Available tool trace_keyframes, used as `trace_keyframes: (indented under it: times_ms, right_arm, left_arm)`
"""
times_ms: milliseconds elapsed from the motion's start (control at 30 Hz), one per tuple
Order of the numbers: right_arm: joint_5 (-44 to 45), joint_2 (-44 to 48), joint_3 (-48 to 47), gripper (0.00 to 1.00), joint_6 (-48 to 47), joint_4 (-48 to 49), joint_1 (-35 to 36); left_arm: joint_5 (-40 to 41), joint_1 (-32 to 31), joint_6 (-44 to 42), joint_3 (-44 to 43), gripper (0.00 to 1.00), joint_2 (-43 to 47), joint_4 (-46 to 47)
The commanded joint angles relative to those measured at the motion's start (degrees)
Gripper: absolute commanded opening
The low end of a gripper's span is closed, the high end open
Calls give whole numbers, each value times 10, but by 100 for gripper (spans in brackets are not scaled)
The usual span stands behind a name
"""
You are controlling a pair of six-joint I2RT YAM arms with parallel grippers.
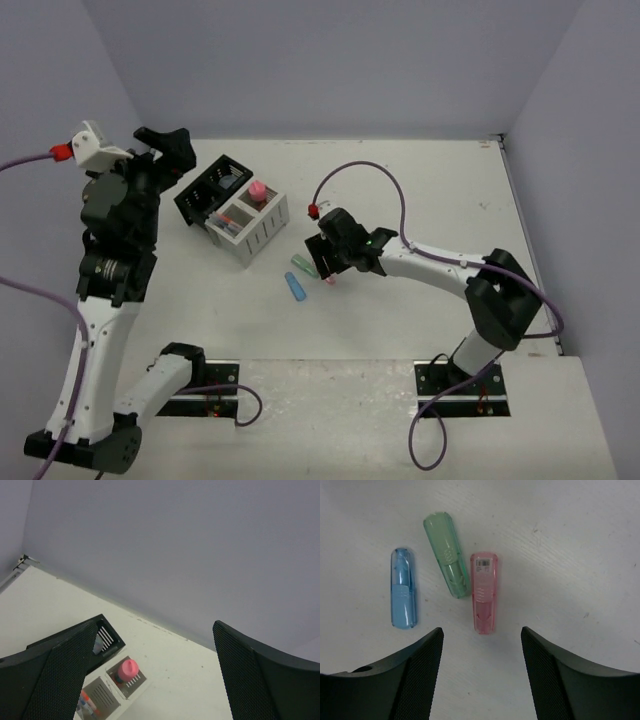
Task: Sort the stationery into containers
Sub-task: Pick up the stationery from the center of the board.
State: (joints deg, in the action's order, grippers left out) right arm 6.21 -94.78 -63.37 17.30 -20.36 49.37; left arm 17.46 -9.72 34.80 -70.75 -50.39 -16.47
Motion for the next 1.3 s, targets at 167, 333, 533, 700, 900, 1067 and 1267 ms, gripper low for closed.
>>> trace_keyframes:
  times_ms: [167, 333, 533, 700, 900, 1067, 1267]
  right_arm:
    - [-44, -100, -53, 53, 14, -61, -3]
    - [-15, -130, -68, 53, 14, -55, -6]
    - [20, -167, -89, 38, 11, -57, -11]
    - [42, -164, -90, 16, 11, -69, -11]
    - [103, -32, -46, 3, 36, -79, -15]
    - [29, 133, 7, 0, -4, 3, 2]
    - [-37, 262, 61, 0, -31, 121, 27]
  left_arm:
    - [-110, 3, -68, 26, 100, 71, -121]
    - [-133, 3, -84, 48, 100, 84, -124]
    - [-197, 3, -90, 115, 100, 69, -104]
    - [-240, 2, -77, 165, 100, 64, -71]
    - [-400, 0, -36, 193, 100, 46, 6]
    - [-454, -35, 34, 216, 100, 29, 96]
    - [-357, -177, 113, 260, 100, -16, 208]
